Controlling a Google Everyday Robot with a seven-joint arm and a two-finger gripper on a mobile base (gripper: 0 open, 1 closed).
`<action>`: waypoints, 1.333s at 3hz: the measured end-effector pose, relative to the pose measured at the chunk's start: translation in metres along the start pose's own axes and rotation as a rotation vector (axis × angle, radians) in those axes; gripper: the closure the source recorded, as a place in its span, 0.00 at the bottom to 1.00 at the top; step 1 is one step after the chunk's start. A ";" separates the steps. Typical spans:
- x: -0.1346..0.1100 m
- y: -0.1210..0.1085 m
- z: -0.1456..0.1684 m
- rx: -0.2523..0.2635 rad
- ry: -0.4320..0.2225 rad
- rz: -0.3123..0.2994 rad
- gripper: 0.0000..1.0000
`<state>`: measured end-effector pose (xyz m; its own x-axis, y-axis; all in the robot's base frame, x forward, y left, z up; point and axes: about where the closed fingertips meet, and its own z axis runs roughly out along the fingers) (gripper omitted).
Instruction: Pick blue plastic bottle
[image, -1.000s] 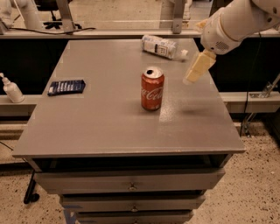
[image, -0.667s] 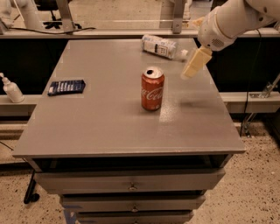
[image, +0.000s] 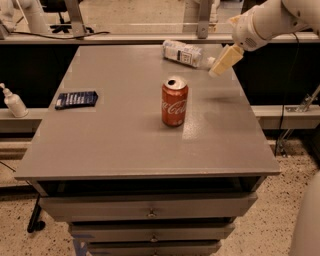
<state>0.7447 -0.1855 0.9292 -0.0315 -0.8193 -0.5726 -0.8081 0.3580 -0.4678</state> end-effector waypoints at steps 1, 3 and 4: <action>0.009 -0.019 0.015 0.055 -0.018 0.060 0.00; 0.022 -0.034 0.054 0.129 -0.098 0.275 0.00; 0.017 -0.034 0.079 0.104 -0.158 0.372 0.00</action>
Offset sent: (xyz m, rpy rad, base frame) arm 0.0638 -0.0214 -0.0273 0.2238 -0.0688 -0.2833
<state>0.8178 -0.1761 0.8821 -0.2127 -0.5494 -0.8081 -0.6944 0.6668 -0.2705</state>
